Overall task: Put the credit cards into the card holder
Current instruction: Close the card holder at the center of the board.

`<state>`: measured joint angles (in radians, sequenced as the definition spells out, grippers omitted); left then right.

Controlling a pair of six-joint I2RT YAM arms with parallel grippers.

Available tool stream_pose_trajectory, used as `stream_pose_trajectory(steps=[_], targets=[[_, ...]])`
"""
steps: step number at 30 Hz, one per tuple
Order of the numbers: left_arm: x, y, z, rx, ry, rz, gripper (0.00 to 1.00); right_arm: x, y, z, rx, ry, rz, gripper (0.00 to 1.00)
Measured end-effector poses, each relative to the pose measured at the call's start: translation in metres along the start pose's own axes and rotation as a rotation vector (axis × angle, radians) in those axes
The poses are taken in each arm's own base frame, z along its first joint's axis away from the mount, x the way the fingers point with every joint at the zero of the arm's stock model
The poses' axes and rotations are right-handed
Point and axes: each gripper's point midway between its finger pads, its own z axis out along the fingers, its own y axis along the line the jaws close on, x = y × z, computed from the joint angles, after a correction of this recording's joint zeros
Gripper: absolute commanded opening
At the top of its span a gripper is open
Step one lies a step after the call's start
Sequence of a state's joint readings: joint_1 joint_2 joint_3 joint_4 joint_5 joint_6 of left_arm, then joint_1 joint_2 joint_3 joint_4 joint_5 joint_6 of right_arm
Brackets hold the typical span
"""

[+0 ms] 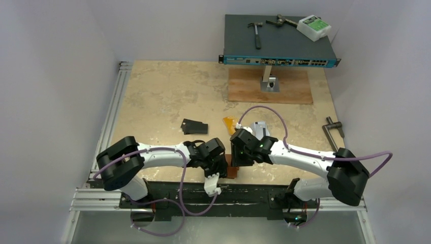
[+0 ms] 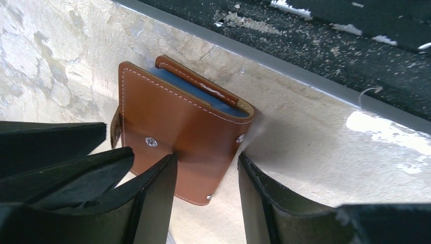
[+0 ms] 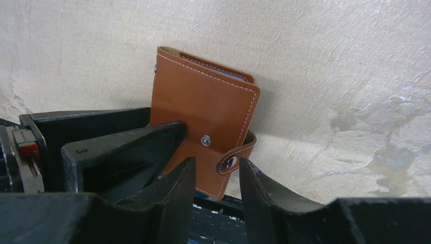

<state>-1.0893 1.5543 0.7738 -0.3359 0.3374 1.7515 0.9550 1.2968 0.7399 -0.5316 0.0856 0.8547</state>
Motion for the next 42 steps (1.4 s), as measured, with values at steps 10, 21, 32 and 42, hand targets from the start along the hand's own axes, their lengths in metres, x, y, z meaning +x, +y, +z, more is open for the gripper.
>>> stream_pose_trajectory(steps=[10, 21, 32, 42], targets=[[0.006, 0.002, 0.004, 0.083, 0.037, 0.011, 0.32, 0.003, -0.003, 0.005, 0.019, 0.016, -0.005, 0.19], [0.007, -0.001, 0.003, 0.117, 0.059, -0.007, 0.27, 0.001, -0.006, 0.003, 0.028, 0.001, -0.005, 0.00], [0.005, -0.002, 0.001, 0.129, 0.071, -0.039, 0.25, -0.003, -0.012, -0.008, 0.042, -0.035, 0.000, 0.00], [0.006, -0.004, 0.000, 0.131, 0.081, -0.074, 0.21, -0.005, 0.000, 0.005, -0.001, -0.035, -0.001, 0.00]])
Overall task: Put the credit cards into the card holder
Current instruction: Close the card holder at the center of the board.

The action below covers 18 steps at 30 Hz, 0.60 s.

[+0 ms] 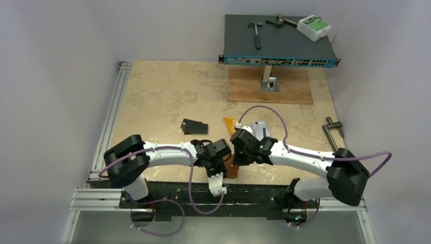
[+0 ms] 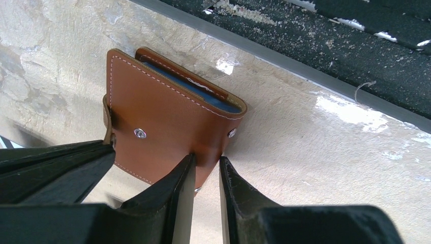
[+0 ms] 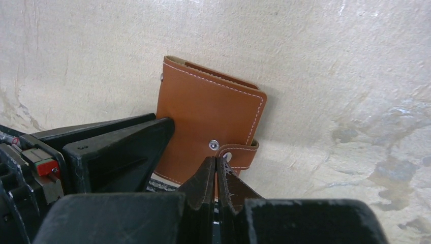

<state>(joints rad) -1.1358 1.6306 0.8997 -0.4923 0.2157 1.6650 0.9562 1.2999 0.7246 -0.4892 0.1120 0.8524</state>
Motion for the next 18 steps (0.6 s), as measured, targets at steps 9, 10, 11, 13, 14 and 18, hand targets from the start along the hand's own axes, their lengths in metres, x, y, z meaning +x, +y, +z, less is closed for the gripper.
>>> stream_pose_trajectory(steps=[9, 10, 11, 13, 14, 18], targets=[[0.000, 0.000, 0.000, -0.002, 0.001, -0.019, 0.20, 0.004, 0.006, 0.010, -0.027, 0.020, -0.007, 0.00], [0.000, 0.000, 0.000, -0.002, 0.001, -0.023, 0.20, 0.005, 0.006, 0.012, -0.028, 0.022, -0.008, 0.00], [0.000, 0.000, 0.000, -0.002, 0.001, -0.025, 0.20, 0.005, 0.007, 0.013, -0.030, 0.024, -0.009, 0.00], [0.000, 0.000, 0.000, -0.003, 0.002, -0.029, 0.20, 0.006, 0.009, 0.016, -0.038, 0.034, -0.011, 0.00], [0.000, -0.001, 0.000, -0.003, 0.002, -0.031, 0.20, 0.007, 0.010, 0.016, -0.041, 0.038, -0.011, 0.00], [0.001, -0.001, 0.000, -0.003, 0.003, -0.033, 0.20, 0.008, 0.013, 0.018, -0.050, 0.040, -0.015, 0.00]])
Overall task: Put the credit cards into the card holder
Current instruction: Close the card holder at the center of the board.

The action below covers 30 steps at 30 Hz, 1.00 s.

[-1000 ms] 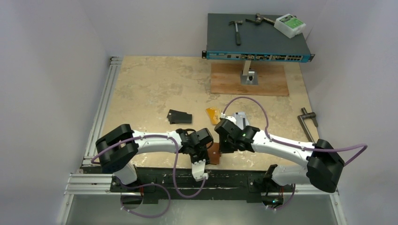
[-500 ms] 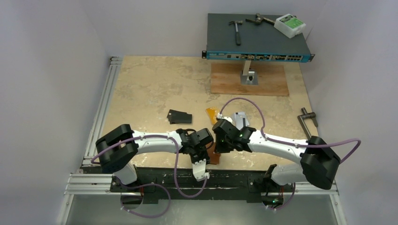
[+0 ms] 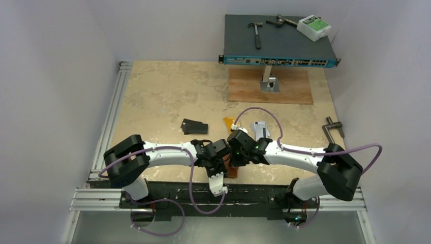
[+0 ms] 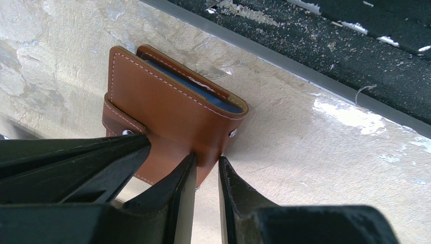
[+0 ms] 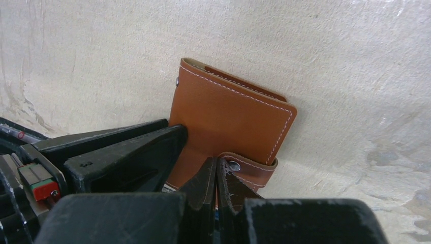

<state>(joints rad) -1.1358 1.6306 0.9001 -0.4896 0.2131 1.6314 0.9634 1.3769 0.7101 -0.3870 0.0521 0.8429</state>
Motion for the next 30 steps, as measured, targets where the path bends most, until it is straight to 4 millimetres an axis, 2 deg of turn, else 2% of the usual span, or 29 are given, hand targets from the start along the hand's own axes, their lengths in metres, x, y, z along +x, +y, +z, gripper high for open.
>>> stream_pose_trajectory(steps=[12, 15, 18, 20, 25, 30], targets=[[0.000, 0.000, -0.001, -0.001, 0.001, -0.018, 0.18, 0.004, -0.001, 0.004, -0.008, 0.008, 0.001, 0.00], [0.000, 0.000, -0.001, 0.000, 0.001, -0.022, 0.18, 0.004, 0.000, 0.003, -0.014, 0.007, 0.000, 0.10], [0.000, 0.000, -0.001, -0.001, 0.001, -0.025, 0.18, 0.002, 0.001, -0.002, -0.018, -0.003, 0.000, 0.30], [0.000, 0.000, -0.001, -0.001, 0.002, -0.025, 0.17, -0.002, 0.001, -0.009, -0.008, -0.013, -0.004, 0.39], [0.001, 0.001, -0.001, -0.008, 0.004, -0.038, 0.16, -0.021, 0.011, -0.026, 0.000, -0.056, -0.020, 0.46], [0.002, 0.002, -0.001, -0.044, 0.012, -0.038, 0.15, -0.017, 0.004, -0.023, 0.037, -0.036, -0.023, 0.45]])
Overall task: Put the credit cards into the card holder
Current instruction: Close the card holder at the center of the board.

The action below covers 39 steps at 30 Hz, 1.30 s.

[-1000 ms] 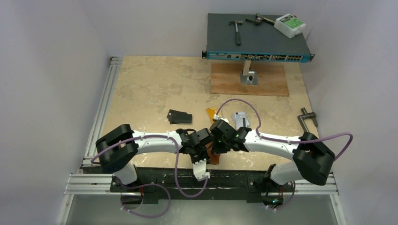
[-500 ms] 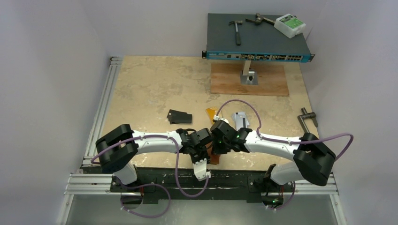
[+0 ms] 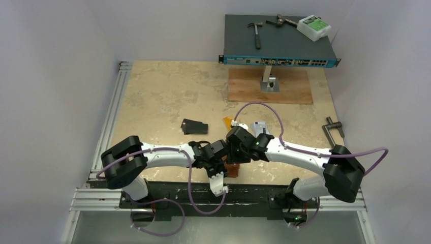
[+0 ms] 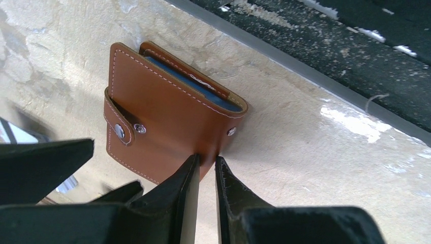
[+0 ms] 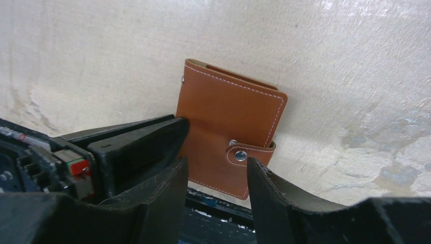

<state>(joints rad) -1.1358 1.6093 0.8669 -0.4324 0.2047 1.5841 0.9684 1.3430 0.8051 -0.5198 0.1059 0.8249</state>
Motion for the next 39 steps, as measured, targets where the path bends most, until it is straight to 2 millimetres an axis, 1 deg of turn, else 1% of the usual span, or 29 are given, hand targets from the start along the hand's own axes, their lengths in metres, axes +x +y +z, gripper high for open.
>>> stream_pose_trajectory(steps=[5, 10, 15, 20, 27, 32, 34, 39], targets=[[0.001, 0.002, 0.001, -0.066, 0.008, 0.011, 0.15, 0.008, -0.006, 0.008, 0.033, 0.031, -0.007, 0.43], [0.002, 0.002, 0.002, -0.116, 0.020, 0.030, 0.15, 0.011, -0.009, 0.012, 0.057, 0.039, -0.014, 0.41], [0.003, 0.004, 0.001, -0.125, 0.030, 0.033, 0.15, 0.015, -0.017, 0.018, 0.113, 0.043, -0.032, 0.42], [0.003, 0.004, 0.002, -0.123, 0.031, 0.034, 0.15, 0.019, -0.017, 0.020, 0.156, 0.045, -0.077, 0.38], [0.003, 0.002, 0.002, -0.115, 0.030, 0.032, 0.15, 0.002, -0.021, 0.014, 0.234, -0.016, -0.089, 0.36], [0.003, 0.000, 0.002, -0.110, 0.043, 0.038, 0.15, -0.017, -0.003, 0.011, 0.253, -0.082, -0.101, 0.37], [0.002, -0.004, 0.002, -0.102, 0.043, 0.042, 0.15, -0.019, -0.003, 0.012, 0.274, -0.091, -0.105, 0.37], [0.001, -0.005, 0.001, -0.100, 0.048, 0.045, 0.15, -0.021, -0.005, 0.009, 0.307, -0.101, -0.098, 0.37]])
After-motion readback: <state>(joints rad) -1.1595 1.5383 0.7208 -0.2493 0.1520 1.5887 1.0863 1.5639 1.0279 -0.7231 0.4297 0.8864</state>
